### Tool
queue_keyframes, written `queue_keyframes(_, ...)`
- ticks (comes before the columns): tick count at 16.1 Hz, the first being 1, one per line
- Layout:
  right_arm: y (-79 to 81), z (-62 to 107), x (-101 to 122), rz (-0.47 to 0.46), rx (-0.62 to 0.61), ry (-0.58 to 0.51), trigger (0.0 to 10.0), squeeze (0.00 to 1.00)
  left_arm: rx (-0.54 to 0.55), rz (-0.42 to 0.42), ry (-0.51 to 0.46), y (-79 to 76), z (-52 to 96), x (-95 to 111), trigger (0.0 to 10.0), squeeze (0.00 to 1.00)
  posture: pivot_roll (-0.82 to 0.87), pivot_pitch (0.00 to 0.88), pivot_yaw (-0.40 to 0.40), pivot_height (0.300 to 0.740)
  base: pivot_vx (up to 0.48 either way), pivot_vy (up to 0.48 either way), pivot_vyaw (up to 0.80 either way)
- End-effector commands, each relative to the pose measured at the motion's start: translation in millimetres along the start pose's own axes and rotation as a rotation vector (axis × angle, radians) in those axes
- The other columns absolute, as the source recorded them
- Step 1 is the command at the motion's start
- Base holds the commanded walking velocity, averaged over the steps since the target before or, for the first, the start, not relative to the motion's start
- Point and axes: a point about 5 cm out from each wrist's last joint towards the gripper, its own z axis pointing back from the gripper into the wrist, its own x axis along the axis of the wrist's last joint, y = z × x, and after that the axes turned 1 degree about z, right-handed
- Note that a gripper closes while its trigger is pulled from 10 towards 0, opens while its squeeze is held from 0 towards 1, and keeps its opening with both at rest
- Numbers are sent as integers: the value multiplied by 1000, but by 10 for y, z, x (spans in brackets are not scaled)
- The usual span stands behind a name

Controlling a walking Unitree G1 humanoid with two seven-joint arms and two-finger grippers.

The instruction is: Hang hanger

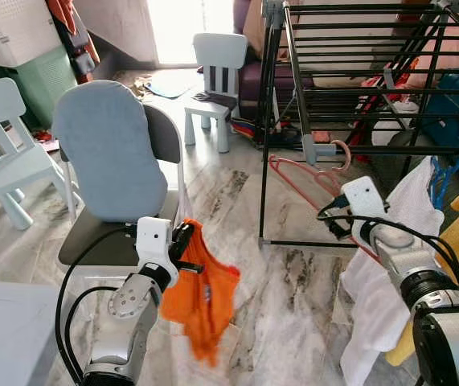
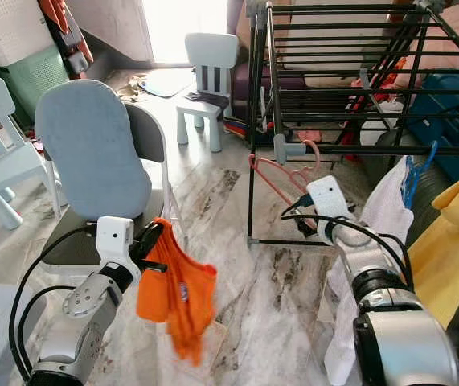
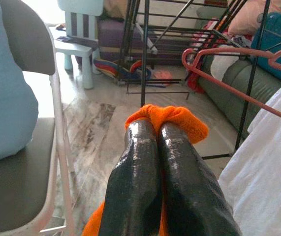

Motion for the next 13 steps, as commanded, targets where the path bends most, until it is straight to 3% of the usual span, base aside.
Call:
queue_keyframes(1,30,-4,-27,-18,17,16,10000,0,-13,-24,-21,-12,-38,75,10000,0,-91,0,31,740,0,0,0)
queue_keyframes(6,69,-12,-40,-30,37,29,10000,0,-23,-23,-14,-34,-52,61,10000,0,-97,0,30,740,0,0,0)
queue_keyframes(7,75,-12,-65,-60,32,47,0,0,-25,-23,-13,-41,-56,59,10000,0,-96,0,30,740,0,0,0)
queue_keyframes(8,68,-11,-74,-51,19,55,0,0,-26,-22,-12,-45,-59,58,10000,0,-95,0,27,740,0,0,0)
queue_keyframes(9,62,-10,-83,-50,5,61,2824,0,-26,-22,-11,-47,-60,56,10000,0,-95,0,26,740,0,0,0)
queue_keyframes(10,63,-13,-72,-53,2,57,10000,0,-27,-21,-10,-48,-59,53,10000,0,-95,0,26,740,0,0,0)
queue_keyframes(13,70,-25,-36,-58,-5,47,10000,0,-30,-22,-3,-54,-53,41,10000,0,-96,0,27,740,0,0,0)
